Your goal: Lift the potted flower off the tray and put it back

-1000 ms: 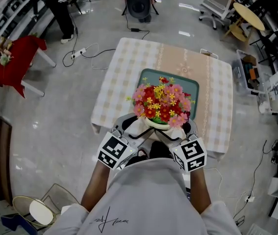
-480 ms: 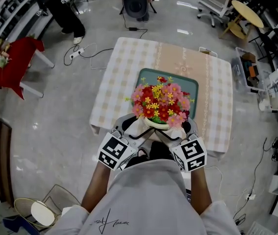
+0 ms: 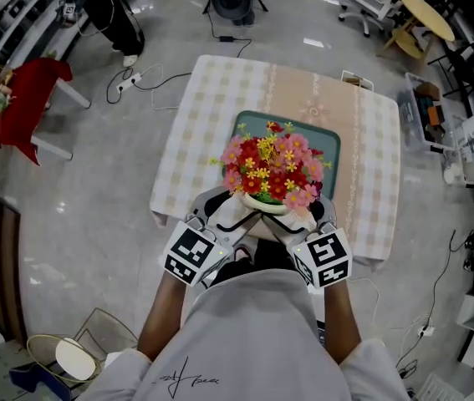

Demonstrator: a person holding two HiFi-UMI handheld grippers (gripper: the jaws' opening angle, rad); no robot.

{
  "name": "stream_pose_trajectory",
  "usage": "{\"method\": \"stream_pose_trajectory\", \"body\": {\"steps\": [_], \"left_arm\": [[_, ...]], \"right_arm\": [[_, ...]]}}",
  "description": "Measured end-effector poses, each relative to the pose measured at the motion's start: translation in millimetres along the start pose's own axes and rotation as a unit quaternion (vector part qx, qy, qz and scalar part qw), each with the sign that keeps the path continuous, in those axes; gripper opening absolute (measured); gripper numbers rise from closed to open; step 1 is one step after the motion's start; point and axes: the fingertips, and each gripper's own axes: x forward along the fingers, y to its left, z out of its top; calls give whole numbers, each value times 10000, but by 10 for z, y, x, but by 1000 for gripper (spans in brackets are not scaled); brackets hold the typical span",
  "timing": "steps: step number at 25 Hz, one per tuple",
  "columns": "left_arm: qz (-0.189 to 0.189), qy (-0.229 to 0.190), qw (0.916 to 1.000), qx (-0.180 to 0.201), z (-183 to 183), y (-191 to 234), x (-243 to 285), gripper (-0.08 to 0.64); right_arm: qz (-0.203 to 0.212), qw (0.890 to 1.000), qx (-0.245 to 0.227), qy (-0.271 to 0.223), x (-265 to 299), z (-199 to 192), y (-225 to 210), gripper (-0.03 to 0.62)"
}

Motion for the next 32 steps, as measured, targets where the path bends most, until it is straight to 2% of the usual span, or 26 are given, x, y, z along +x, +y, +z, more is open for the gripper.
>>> {"method": "stream_pose_trajectory", "body": {"steps": [11, 32], "left_arm": [[96, 127, 9999, -44, -20, 236, 202, 261], [371, 321, 9981, -384, -47, 716, 633, 259]], "right_arm": [[137, 9998, 31, 141, 245, 2, -208, 416], [580, 9976, 142, 359, 752, 14, -652, 416]]}}
